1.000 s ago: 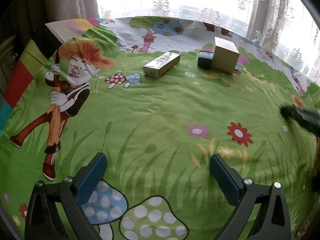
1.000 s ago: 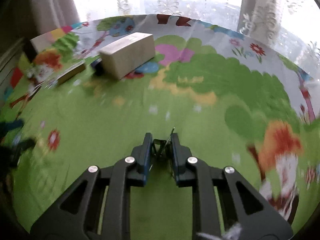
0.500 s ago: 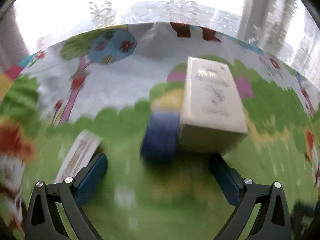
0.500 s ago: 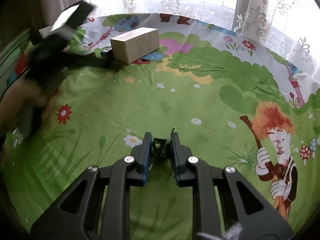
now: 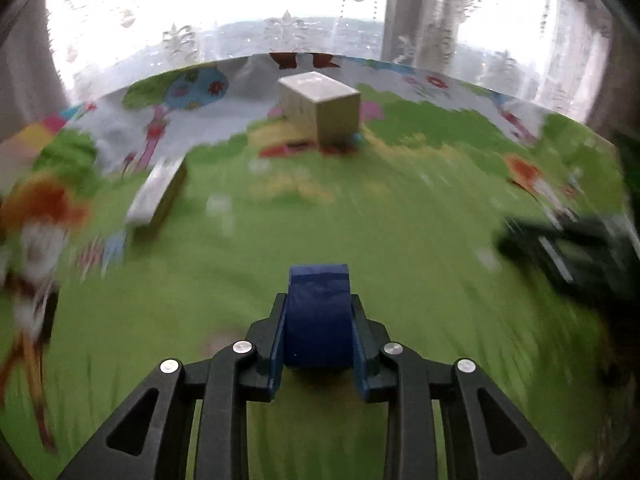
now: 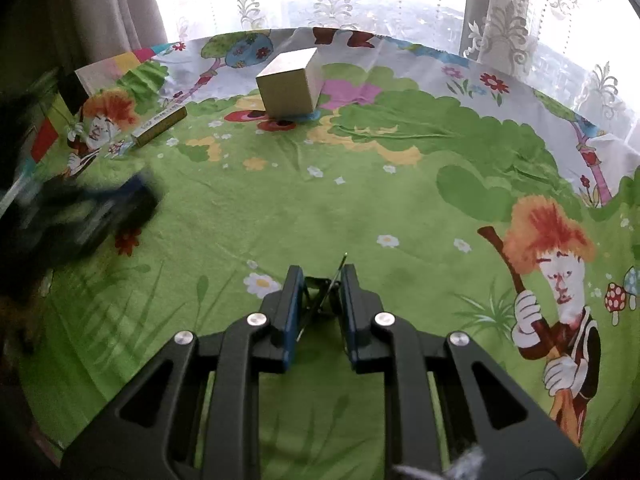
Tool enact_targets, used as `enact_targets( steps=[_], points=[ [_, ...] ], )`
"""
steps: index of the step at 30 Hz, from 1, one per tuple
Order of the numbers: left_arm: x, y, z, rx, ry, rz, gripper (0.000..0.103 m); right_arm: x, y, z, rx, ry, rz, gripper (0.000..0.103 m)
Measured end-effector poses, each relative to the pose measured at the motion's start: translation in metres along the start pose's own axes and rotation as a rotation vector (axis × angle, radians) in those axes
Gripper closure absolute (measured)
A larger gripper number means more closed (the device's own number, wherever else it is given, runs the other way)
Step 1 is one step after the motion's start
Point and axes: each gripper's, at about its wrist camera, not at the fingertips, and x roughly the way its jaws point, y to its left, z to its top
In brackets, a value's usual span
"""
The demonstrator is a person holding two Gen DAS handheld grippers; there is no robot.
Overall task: Organize rigid objects
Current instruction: 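Grasp the black binder clip with the right tool while the left tool grasps the blue box, then lift the black clip and blue box and carry them toward the storage box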
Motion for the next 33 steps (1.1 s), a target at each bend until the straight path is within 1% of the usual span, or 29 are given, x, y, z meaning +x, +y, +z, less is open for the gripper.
enact_targets(
  steps=[2, 4, 5, 6, 8, 10, 14, 16, 17, 18, 20, 28, 30, 33],
  points=[
    [-0.013, -0.005, -0.017, 0.015, -0.018, 0.019, 0.073, 0.000, 0.000, 0.001, 0.001, 0.000, 0.001, 0.080],
    [-0.019, -0.004, -0.021, 0.007, -0.020, 0.007, 0.071, 0.000, -0.001, 0.001, -0.001, 0.000, 0.000, 0.080],
    [-0.017, 0.000, -0.018, -0.004, -0.021, -0.005, 0.063, 0.000, -0.001, 0.001, -0.001, 0.000, 0.000, 0.080],
    [-0.014, 0.000, -0.018, -0.013, -0.020, -0.013, 0.052, 0.000, 0.000, 0.001, -0.002, 0.001, -0.002, 0.080],
    [-0.011, -0.005, -0.014, 0.001, -0.010, 0.001, 0.043, 0.001, -0.001, 0.001, -0.003, 0.001, -0.001, 0.080],
    [-0.006, -0.010, -0.013, 0.028, -0.007, 0.033, 0.041, 0.001, -0.001, 0.001, -0.003, 0.001, -0.001, 0.080],
    [-0.008, -0.004, -0.016, -0.002, -0.009, 0.029, 0.040, 0.001, -0.001, 0.001, -0.004, 0.001, 0.000, 0.080],
    [-0.008, -0.004, -0.016, -0.001, -0.009, 0.040, 0.041, 0.001, -0.001, 0.001, -0.005, 0.001, -0.002, 0.080],
    [-0.008, -0.005, -0.016, 0.000, -0.011, 0.041, 0.046, 0.001, -0.001, 0.001, -0.005, 0.001, -0.002, 0.080],
    [-0.009, -0.005, -0.016, -0.002, -0.015, 0.044, 0.059, 0.001, -0.001, 0.001, -0.006, 0.001, -0.002, 0.080],
    [-0.011, -0.004, -0.016, -0.006, -0.024, 0.051, 0.074, 0.001, -0.001, 0.002, -0.012, 0.001, -0.008, 0.080],
    [-0.011, -0.005, -0.015, -0.011, -0.027, 0.068, 0.074, 0.001, 0.007, 0.001, -0.049, -0.001, -0.052, 0.080],
    [-0.011, -0.001, -0.015, -0.042, -0.027, 0.070, 0.075, 0.001, 0.009, 0.002, -0.060, -0.002, -0.066, 0.081],
    [-0.015, 0.005, -0.018, -0.119, -0.034, 0.055, 0.075, 0.000, 0.014, 0.001, -0.083, -0.006, -0.089, 0.081]
  ],
)
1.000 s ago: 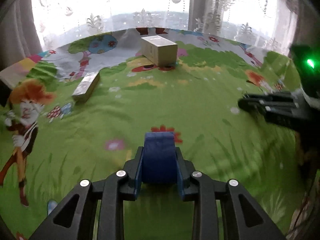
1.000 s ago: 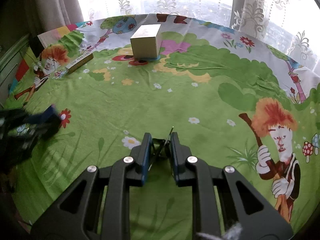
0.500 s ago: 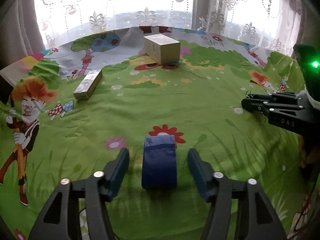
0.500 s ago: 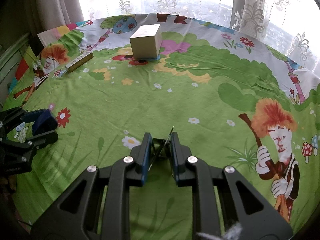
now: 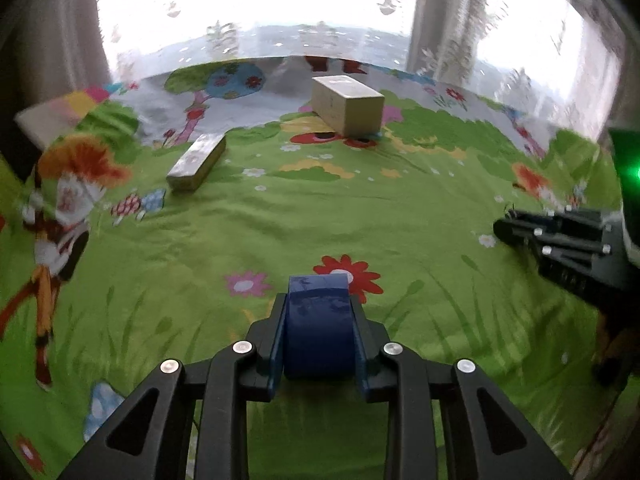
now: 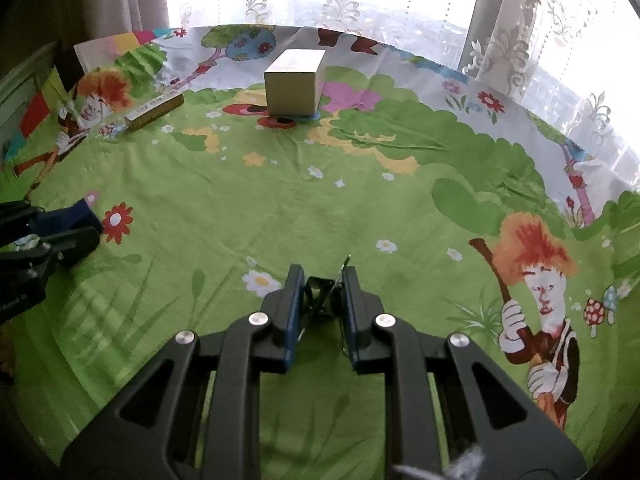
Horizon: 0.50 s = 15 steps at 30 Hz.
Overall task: Organize rigid objects
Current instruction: 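Lift the black clip and blue box and carry them toward the storage box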
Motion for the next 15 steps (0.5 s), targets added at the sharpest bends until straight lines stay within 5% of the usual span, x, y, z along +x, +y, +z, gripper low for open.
enact_targets(
  steps=[3, 9, 15],
  points=[
    [-0.020, 0.004, -0.015, -0.087, -0.016, -0.028, 0.075, -0.004, -0.002, -0.002, 0.032, -0.005, 0.026, 0.081],
    [-0.066, -0.007, -0.050, 0.000, -0.069, 0.014, 0.075, -0.050, 0.016, -0.020, 0.119, -0.075, 0.086, 0.081],
    [-0.092, 0.018, -0.065, -0.056, -0.095, 0.032, 0.075, -0.082, 0.048, -0.033, 0.108, -0.119, 0.109, 0.081]
  ],
)
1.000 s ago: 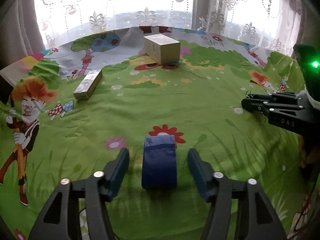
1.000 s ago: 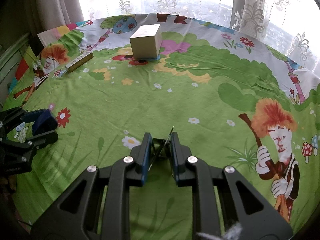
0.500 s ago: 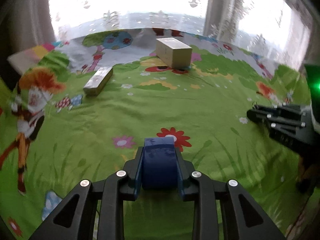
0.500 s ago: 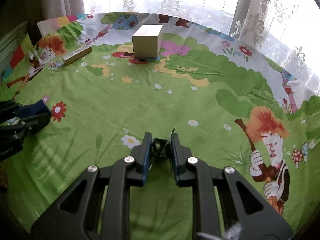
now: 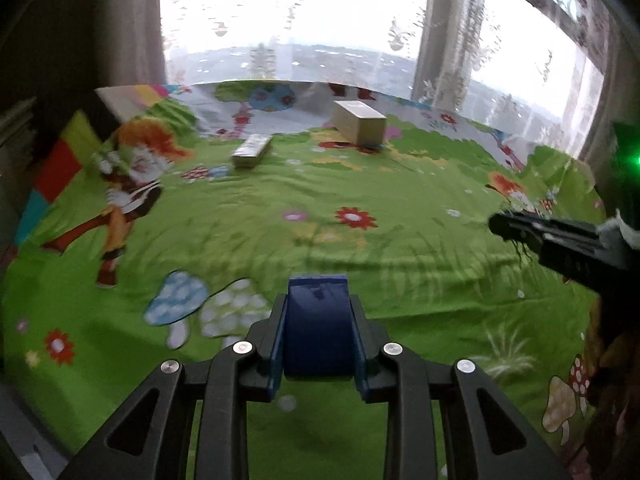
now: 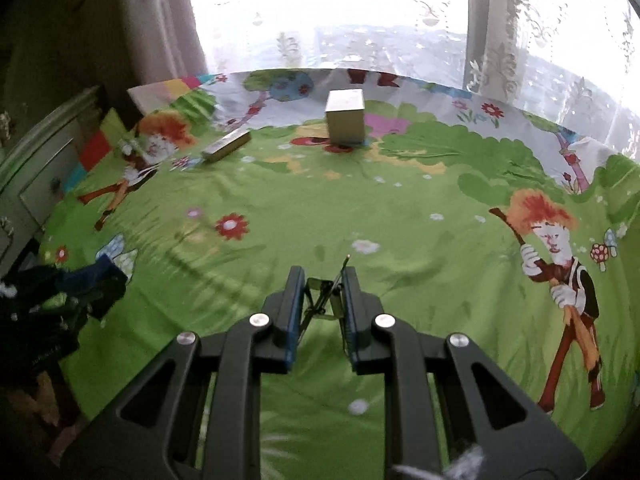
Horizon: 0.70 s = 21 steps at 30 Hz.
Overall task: Organize rigid objects
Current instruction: 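Lift the black clip and blue box and carry them toward the storage box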
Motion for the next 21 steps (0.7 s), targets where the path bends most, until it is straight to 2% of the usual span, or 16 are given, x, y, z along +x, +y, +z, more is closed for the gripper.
enact_targets(
  steps=[6, 10, 13, 18, 21],
  points=[
    [-0.009, 0.015, -0.007, -0.040, -0.009, 0.042, 0.075, -0.020, 0.027, -0.005, -0.047, -0.046, 0.000, 0.081],
    [-0.027, 0.017, -0.006, -0.048, -0.077, 0.086, 0.075, -0.049, 0.048, -0.007, -0.069, -0.155, -0.017, 0.081],
    [-0.052, 0.013, 0.000, -0.036, -0.180, 0.123, 0.075, -0.073, 0.063, -0.008, -0.094, -0.259, -0.028, 0.081],
    [-0.104, 0.006, 0.007, -0.034, -0.414, 0.173, 0.075, -0.119, 0.094, -0.012, -0.180, -0.487, -0.099, 0.081],
    [-0.126, 0.003, 0.009, -0.037, -0.502, 0.179, 0.075, -0.143, 0.108, -0.012, -0.211, -0.597, -0.124, 0.081]
  ],
)
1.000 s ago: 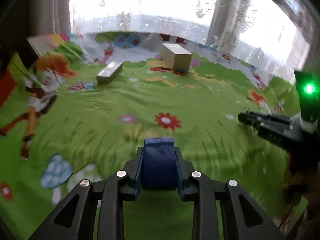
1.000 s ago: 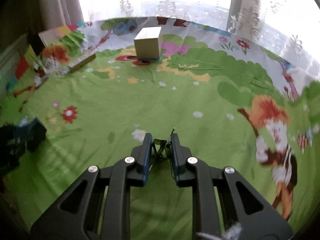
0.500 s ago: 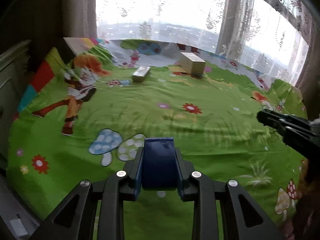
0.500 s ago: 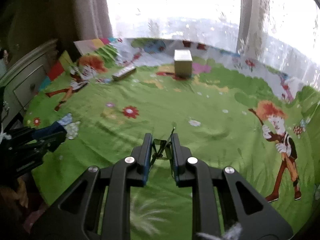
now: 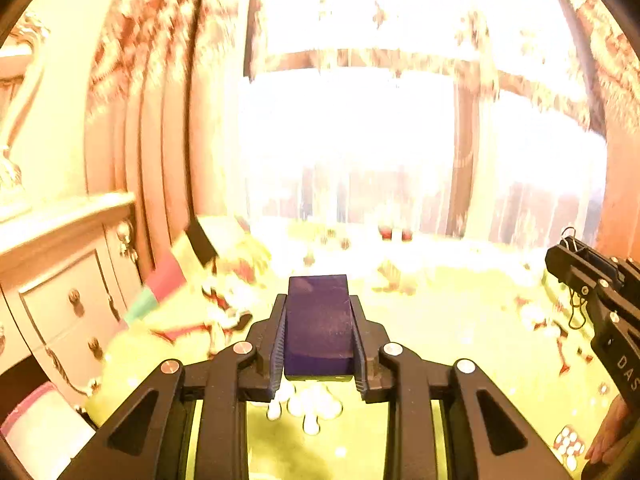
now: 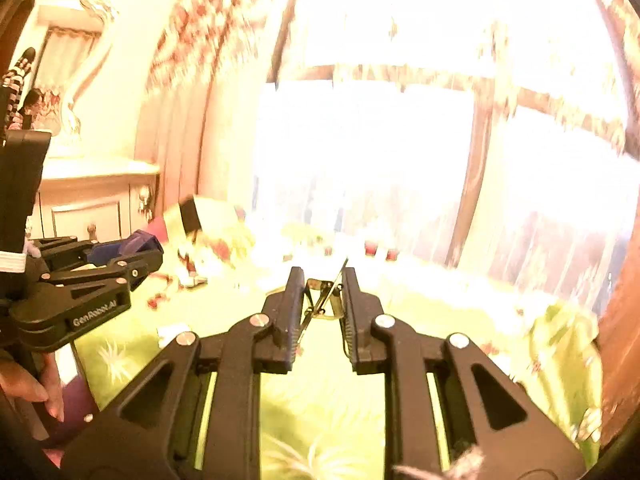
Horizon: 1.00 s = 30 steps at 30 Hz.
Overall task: Organize rigid objects
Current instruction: 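Lift the black clip and blue box and carry them toward the storage box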
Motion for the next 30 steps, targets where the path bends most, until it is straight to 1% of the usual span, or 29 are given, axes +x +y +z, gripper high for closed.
enact_targets(
  steps=[2, 6, 12, 17, 20, 23, 27, 30],
  points=[
    [-0.006, 0.000, 0.006, -0.002, -0.029, -0.006, 0.074, -0.009, 0.005, 0.008, -0.016, -0.050, -0.013, 0.081],
    [-0.015, 0.002, 0.011, -0.010, -0.066, -0.008, 0.074, -0.019, 0.010, 0.017, -0.028, -0.094, -0.020, 0.081],
    [-0.031, 0.009, 0.013, -0.024, -0.097, 0.005, 0.074, -0.029, 0.020, 0.024, -0.045, -0.113, -0.008, 0.081],
    [-0.048, 0.024, 0.012, -0.037, -0.119, 0.030, 0.074, -0.039, 0.035, 0.029, -0.066, -0.130, 0.035, 0.081],
    [-0.060, 0.039, 0.010, -0.051, -0.120, 0.053, 0.074, -0.043, 0.051, 0.033, -0.089, -0.141, 0.079, 0.081],
    [-0.069, 0.054, 0.007, -0.058, -0.109, 0.084, 0.074, -0.044, 0.072, 0.037, -0.110, -0.146, 0.148, 0.081],
    [-0.084, 0.081, -0.004, -0.084, -0.080, 0.137, 0.074, -0.045, 0.105, 0.040, -0.147, -0.145, 0.267, 0.081],
    [-0.095, 0.104, -0.013, -0.108, -0.054, 0.186, 0.074, -0.045, 0.135, 0.041, -0.174, -0.132, 0.382, 0.081]
  ],
)
